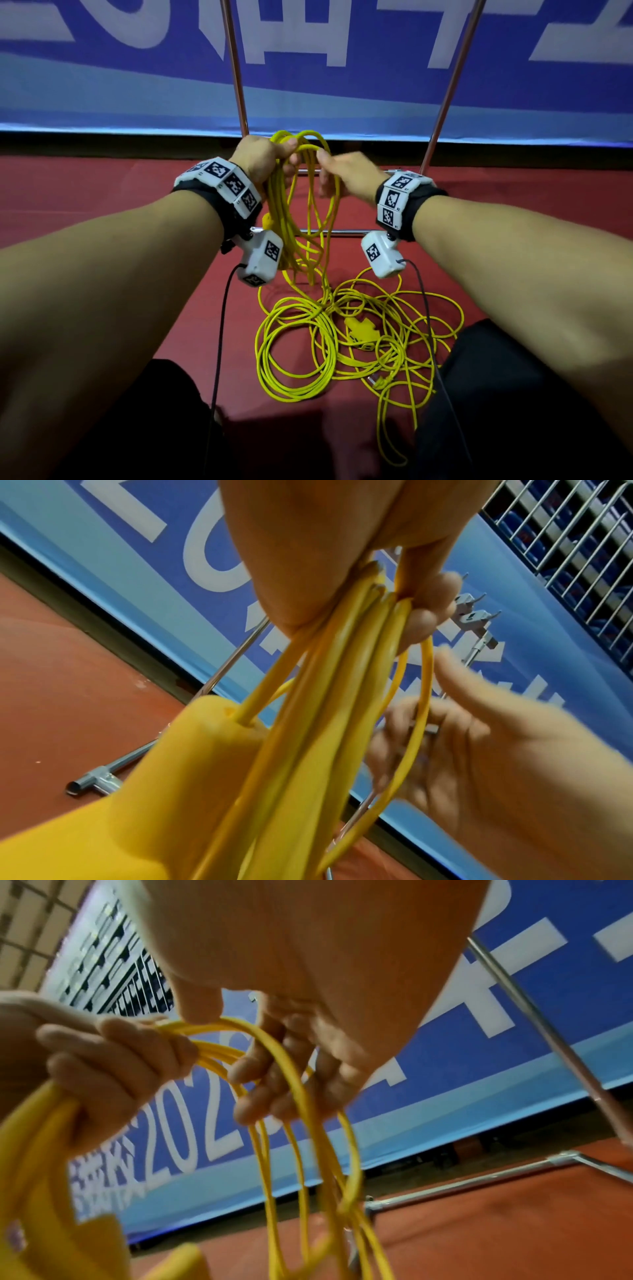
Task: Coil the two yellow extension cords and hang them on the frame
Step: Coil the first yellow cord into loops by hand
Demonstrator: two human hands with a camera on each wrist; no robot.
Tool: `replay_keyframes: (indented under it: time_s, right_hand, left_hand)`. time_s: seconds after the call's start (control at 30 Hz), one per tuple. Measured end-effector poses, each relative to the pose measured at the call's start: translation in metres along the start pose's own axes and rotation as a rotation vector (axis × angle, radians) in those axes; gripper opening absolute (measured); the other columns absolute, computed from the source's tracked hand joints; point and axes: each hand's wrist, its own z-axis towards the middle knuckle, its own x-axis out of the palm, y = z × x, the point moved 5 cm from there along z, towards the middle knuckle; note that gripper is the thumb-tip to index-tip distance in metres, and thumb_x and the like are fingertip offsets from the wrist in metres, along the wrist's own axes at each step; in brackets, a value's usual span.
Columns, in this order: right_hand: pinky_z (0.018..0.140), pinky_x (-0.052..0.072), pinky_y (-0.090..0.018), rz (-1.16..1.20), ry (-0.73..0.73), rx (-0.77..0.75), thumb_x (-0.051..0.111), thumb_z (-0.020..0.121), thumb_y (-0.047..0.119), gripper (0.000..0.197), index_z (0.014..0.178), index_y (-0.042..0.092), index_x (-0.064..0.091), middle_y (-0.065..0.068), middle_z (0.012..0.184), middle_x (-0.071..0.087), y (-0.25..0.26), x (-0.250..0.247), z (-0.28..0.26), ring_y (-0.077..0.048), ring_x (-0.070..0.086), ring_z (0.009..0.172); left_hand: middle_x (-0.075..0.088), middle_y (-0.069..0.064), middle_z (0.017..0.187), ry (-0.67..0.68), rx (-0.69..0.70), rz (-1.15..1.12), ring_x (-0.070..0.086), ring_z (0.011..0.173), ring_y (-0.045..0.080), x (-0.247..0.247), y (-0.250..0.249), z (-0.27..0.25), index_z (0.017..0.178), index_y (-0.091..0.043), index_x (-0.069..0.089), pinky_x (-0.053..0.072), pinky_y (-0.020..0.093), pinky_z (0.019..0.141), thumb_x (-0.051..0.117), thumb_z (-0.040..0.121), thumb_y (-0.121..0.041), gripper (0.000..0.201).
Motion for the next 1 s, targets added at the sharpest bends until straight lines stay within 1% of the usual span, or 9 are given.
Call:
replay_keyframes:
  time_s: [0.07, 0.17, 0.33, 0.47, 0.57, 0.67, 0.8, 0.9, 1.0]
  right_hand:
    - [0.077, 0.043, -0.035, 0.023, 0.069, 0.178, 0.034, 0.102, 0.059, 0.061, 0.069, 0.016, 0.061, -0.009, 0.073, 0.070, -0.023, -0.001, -0.006, -0.024, 0.065, 0.075]
    - [0.076, 0.046, -0.036, 0.132, 0.000, 0.258, 0.033, 0.102, 0.059, 0.064, 0.064, 0.013, 0.057, -0.003, 0.055, 0.058, -0.037, -0.009, -0.008, -0.027, 0.059, 0.063]
    - [0.061, 0.038, -0.032, 0.014, -0.275, 0.052, 0.061, 0.093, 0.052, 0.053, 0.055, 0.017, 0.050, 0.003, 0.047, 0.042, -0.021, -0.034, 0.003, -0.016, 0.038, 0.048]
    - [0.050, 0.031, -0.018, -0.128, -0.219, -0.126, 0.072, 0.087, 0.046, 0.040, 0.066, 0.019, 0.052, 0.011, 0.054, 0.042, 0.008, -0.013, 0.003, 0.000, 0.034, 0.044]
    - [0.045, 0.027, -0.012, -0.125, -0.220, -0.148, 0.070, 0.089, 0.044, 0.038, 0.067, 0.022, 0.049, 0.014, 0.053, 0.039, 0.018, 0.001, 0.004, 0.001, 0.035, 0.040]
    - [0.051, 0.034, -0.016, -0.036, -0.231, -0.159, 0.067, 0.092, 0.043, 0.036, 0.068, 0.021, 0.051, 0.010, 0.054, 0.046, 0.018, -0.003, 0.003, 0.000, 0.038, 0.044]
    - [0.069, 0.050, -0.038, 0.045, -0.061, -0.045, 0.051, 0.100, 0.048, 0.047, 0.070, 0.013, 0.060, -0.009, 0.069, 0.067, 0.000, 0.001, 0.000, -0.023, 0.061, 0.065]
    - [0.081, 0.043, -0.036, -0.084, 0.108, 0.151, 0.030, 0.102, 0.058, 0.058, 0.074, 0.019, 0.063, -0.005, 0.084, 0.074, -0.019, 0.005, -0.013, -0.019, 0.066, 0.082]
    - [0.075, 0.039, -0.034, 0.010, 0.088, 0.235, 0.029, 0.102, 0.061, 0.059, 0.074, 0.019, 0.062, -0.005, 0.081, 0.072, -0.032, 0.000, -0.016, -0.018, 0.067, 0.076]
  left_hand:
    - [0.055, 0.001, 0.061, -0.036, 0.003, -0.047, 0.046, 0.045, 0.011, -0.005, 0.000, 0.002, 0.086, -0.008, 0.059, 0.043, 0.024, 0.047, 0.055, 0.101, -0.013, 0.016]
    - [0.058, 0.002, 0.063, -0.039, -0.024, -0.013, 0.051, 0.047, 0.013, -0.006, 0.003, 0.000, 0.089, -0.008, 0.060, 0.045, 0.025, 0.048, 0.052, 0.101, -0.012, 0.015]
    - [0.069, 0.012, 0.068, 0.039, -0.145, 0.078, 0.065, 0.054, 0.021, 0.004, 0.009, -0.010, 0.096, -0.003, 0.063, 0.053, 0.026, 0.054, 0.050, 0.098, -0.016, 0.018]
    - [0.066, 0.006, 0.062, 0.087, -0.151, 0.188, 0.058, 0.047, 0.016, 0.010, 0.015, -0.011, 0.085, -0.006, 0.064, 0.046, 0.022, 0.048, 0.049, 0.100, -0.023, 0.027]
    - [0.057, 0.003, 0.059, 0.034, -0.109, 0.201, 0.046, 0.043, 0.014, 0.005, 0.015, -0.007, 0.081, -0.007, 0.062, 0.039, 0.025, 0.046, 0.053, 0.097, -0.019, 0.021]
    - [0.052, 0.002, 0.058, 0.021, -0.058, 0.172, 0.041, 0.041, 0.012, 0.005, 0.010, -0.005, 0.080, -0.009, 0.060, 0.037, 0.023, 0.043, 0.057, 0.097, -0.015, 0.018]
    - [0.048, 0.000, 0.057, 0.023, -0.015, 0.101, 0.039, 0.041, 0.012, 0.004, 0.005, -0.001, 0.093, -0.010, 0.058, 0.036, 0.022, 0.043, 0.057, 0.098, -0.015, 0.008]
    - [0.047, -0.001, 0.057, -0.002, -0.014, 0.045, 0.038, 0.041, 0.010, -0.005, 0.003, 0.004, 0.096, -0.013, 0.054, 0.035, 0.020, 0.041, 0.056, 0.099, -0.015, 0.004]
    - [0.047, -0.001, 0.059, 0.002, -0.020, 0.055, 0.038, 0.042, 0.010, -0.010, 0.004, 0.007, 0.092, -0.015, 0.054, 0.035, 0.020, 0.043, 0.055, 0.099, -0.015, 0.007]
